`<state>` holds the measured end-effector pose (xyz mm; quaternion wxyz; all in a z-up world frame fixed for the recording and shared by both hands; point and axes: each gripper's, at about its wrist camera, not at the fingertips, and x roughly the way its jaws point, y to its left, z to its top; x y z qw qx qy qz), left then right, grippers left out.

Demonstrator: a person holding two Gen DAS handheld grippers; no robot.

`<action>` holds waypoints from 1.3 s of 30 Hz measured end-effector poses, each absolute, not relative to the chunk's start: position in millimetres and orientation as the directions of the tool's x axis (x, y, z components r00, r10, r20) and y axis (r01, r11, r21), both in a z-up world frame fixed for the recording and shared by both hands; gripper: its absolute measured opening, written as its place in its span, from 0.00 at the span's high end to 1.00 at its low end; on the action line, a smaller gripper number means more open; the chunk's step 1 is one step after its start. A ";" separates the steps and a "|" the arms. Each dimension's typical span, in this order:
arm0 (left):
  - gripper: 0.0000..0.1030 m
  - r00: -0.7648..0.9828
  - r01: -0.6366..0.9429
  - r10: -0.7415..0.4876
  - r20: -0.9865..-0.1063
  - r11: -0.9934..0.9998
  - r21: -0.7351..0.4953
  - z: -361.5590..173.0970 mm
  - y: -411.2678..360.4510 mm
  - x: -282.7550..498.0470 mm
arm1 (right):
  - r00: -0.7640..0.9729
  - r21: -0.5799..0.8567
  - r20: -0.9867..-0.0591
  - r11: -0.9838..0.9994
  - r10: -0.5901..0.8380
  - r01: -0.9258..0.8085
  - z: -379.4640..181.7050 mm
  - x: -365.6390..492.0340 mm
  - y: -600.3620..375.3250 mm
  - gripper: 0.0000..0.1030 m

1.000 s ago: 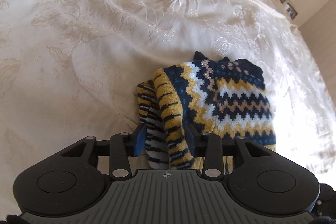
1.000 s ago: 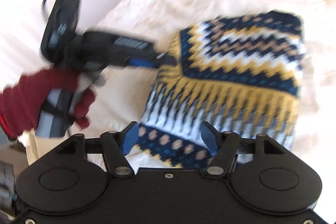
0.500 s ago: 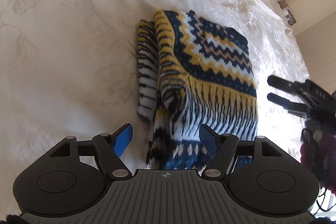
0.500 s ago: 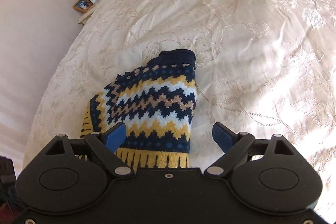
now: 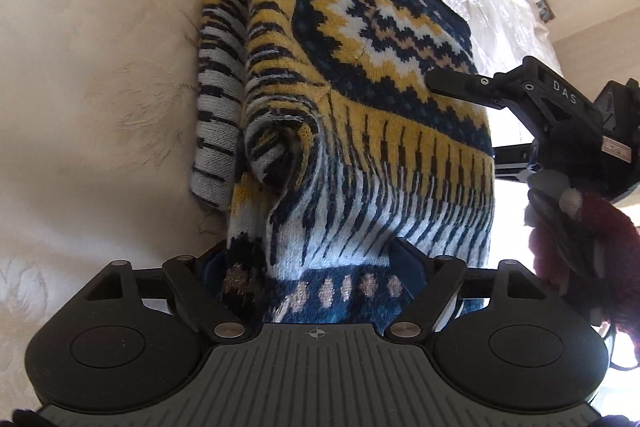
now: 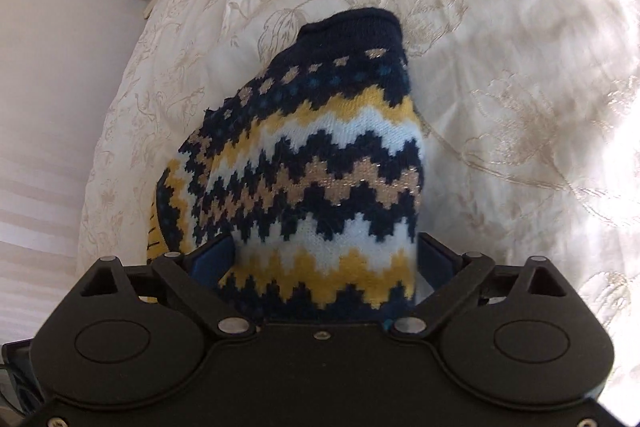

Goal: Fold small clothes
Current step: 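Grasp the other side with the left tool and fold it over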

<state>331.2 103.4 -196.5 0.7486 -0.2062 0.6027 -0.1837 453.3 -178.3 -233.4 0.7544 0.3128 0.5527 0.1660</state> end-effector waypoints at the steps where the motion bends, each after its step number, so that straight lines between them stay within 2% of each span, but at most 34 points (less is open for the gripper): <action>1: 0.17 0.201 0.022 -0.533 -0.822 0.841 -0.541 -198.7 102.9 332.5 | 0.325 0.663 -0.724 0.744 0.608 0.087 -234.4 455.7 -174.6 0.04; 2: 0.16 0.199 0.018 -0.544 -0.815 0.834 -0.552 -200.6 102.5 333.4 | 0.316 0.661 -0.725 0.747 0.612 0.072 -234.9 458.2 -169.5 0.00; 7: 0.15 0.184 -0.010 -0.592 -0.785 0.797 -0.603 -206.9 109.4 334.8 | 0.309 0.678 -0.715 0.730 0.628 0.087 -239.0 458.1 -168.8 0.00; 8: 0.21 0.180 -0.016 -0.603 -0.777 0.788 -0.615 -207.8 112.8 334.9 | 0.316 0.693 -0.704 0.712 0.636 0.111 -240.0 456.9 -172.5 0.00; 9: 0.35 0.176 -0.018 -0.621 -0.764 0.774 -0.633 -209.1 116.6 335.4 | 0.323 0.705 -0.695 0.697 0.642 0.132 -240.2 456.0 -176.7 0.00; 10: 0.43 0.175 -0.017 -0.638 -0.750 0.759 -0.650 -210.0 119.6 334.9 | 0.328 0.713 -0.688 0.687 0.647 0.139 -239.8 453.8 -178.7 0.03; 11: 0.59 0.176 -0.018 -0.653 -0.737 0.746 -0.665 -210.9 123.0 334.0 | 0.335 0.709 -0.689 0.693 0.642 0.131 -237.9 451.4 -179.4 0.18; 13: 0.67 0.175 -0.010 -0.667 -0.724 0.735 -0.678 -211.1 127.5 332.0 | 0.327 0.669 -0.721 0.737 0.611 0.099 -231.3 448.8 -176.6 0.45; 14: 0.70 0.172 0.004 -0.670 -0.722 0.734 -0.680 -209.9 128.0 331.3 | 0.327 0.665 -0.723 0.742 0.609 0.088 -226.8 447.9 -176.5 0.50; 15: 0.72 0.173 0.020 -0.671 -0.721 0.734 -0.679 -207.6 128.6 331.5 | 0.331 0.661 -0.724 0.745 0.605 0.086 -221.5 446.3 -176.8 0.51; 22: 0.73 0.176 0.076 -0.699 -0.693 0.712 -0.698 -185.7 117.9 302.3 | 0.344 0.629 -0.746 0.774 0.570 0.079 -186.0 425.9 -166.6 0.53; 28: 0.73 0.134 0.110 -0.721 -0.680 0.692 -0.713 -173.8 93.7 235.8 | 0.308 0.602 -0.771 0.796 0.557 0.067 -162.1 394.2 -173.9 0.53; 32: 0.73 0.103 0.100 -0.711 -0.695 0.703 -0.704 -180.7 72.6 181.4 | 0.258 0.577 -0.796 0.815 0.547 0.054 -156.4 370.5 -176.3 0.53; 35: 0.72 0.105 0.070 -0.667 -0.737 0.744 -0.664 -191.1 62.7 147.9 | 0.236 0.527 -0.831 0.848 0.503 0.048 -160.6 353.5 -177.1 0.47; 37: 0.65 0.138 0.051 -0.612 -0.778 0.789 -0.612 -194.4 61.9 131.0 | 0.241 0.478 -0.857 0.877 0.455 0.042 -162.5 346.2 -181.6 0.40; 39: 0.52 0.189 0.017 -0.595 -0.781 0.798 -0.603 -191.6 68.1 116.6 | 0.265 0.463 -0.860 0.885 0.437 0.044 -158.7 340.6 -187.0 0.36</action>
